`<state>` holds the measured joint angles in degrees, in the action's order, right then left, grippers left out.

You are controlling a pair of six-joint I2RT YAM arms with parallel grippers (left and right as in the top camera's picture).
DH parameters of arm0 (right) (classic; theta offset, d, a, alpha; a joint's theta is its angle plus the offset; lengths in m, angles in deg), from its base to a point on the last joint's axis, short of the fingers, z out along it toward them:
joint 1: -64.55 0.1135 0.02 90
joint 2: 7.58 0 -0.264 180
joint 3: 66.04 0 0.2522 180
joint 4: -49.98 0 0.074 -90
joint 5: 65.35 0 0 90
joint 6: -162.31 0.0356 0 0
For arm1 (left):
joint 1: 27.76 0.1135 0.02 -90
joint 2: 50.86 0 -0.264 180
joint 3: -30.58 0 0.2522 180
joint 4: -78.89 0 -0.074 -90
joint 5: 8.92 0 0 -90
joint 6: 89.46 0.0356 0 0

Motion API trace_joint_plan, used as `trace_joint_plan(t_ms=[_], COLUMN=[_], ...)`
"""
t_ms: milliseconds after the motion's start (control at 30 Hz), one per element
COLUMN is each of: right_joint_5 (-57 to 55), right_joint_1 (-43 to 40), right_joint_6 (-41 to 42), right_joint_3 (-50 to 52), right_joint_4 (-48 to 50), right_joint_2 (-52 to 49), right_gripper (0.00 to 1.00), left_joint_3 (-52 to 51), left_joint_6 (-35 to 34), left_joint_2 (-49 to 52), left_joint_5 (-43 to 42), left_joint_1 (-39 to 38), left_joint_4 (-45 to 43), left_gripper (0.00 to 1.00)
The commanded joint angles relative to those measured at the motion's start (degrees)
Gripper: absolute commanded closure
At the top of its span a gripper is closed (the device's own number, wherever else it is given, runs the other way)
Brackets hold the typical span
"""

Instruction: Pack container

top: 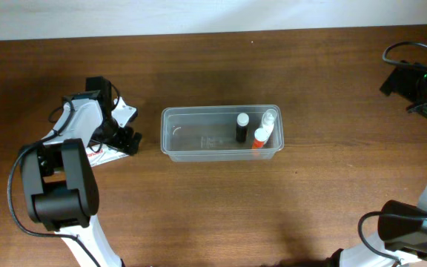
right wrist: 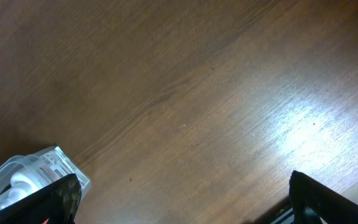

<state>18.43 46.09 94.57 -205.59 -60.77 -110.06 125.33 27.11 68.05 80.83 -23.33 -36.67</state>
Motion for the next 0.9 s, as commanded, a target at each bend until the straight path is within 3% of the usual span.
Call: trace_joint_plan(t_ms=[0,333,600,867], right_joint_5=[-0.7,-0.7,-0.7,-0.7], right_joint_1=[-0.3,-0.3,-0.3,-0.3], right_joint_6=[0.1,0.1,0.1,0.1], right_joint_3=[-0.9,-0.9,-0.9,-0.9], right_joint_4=[-0.3,-0.3,-0.3,-0.3], right_joint_2=[1.2,1.2,1.2,1.2], right_gripper=[0.02,0.02,0.02,0.02], left_joint_3=[-2.8,-2.8,-2.8,-3.0], left_joint_6=[-1.7,0.4,0.7,13.2], left_joint_2=[4.0,4.0,4.0,4.0], left_joint_5=[-14.4,-13.0,7.9,11.1], left_joint_1=[-0.8,-0.4,-0.4,-0.4], left_joint_4=[-0.5,1.0,2.1,3.4], left_gripper=[0.01,0.01,0.01,0.01])
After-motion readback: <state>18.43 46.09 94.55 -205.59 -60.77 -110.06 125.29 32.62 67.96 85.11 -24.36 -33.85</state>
